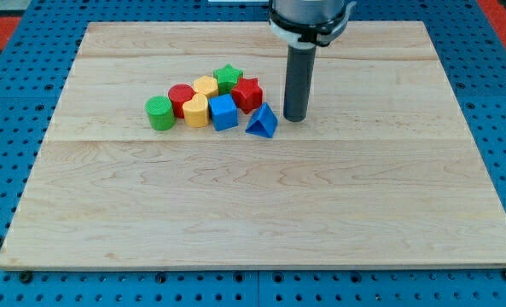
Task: Push blue triangle towards the center left
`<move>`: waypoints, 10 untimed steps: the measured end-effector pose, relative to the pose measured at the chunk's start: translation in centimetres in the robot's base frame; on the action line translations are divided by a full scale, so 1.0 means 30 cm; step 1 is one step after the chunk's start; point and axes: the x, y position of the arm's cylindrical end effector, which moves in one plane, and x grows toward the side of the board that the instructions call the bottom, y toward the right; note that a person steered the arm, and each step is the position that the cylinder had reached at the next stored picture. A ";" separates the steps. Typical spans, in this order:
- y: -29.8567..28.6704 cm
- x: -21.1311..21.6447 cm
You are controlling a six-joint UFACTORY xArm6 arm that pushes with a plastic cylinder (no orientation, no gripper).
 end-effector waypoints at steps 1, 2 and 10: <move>-0.050 -0.033; -0.120 -0.021; -0.744 0.350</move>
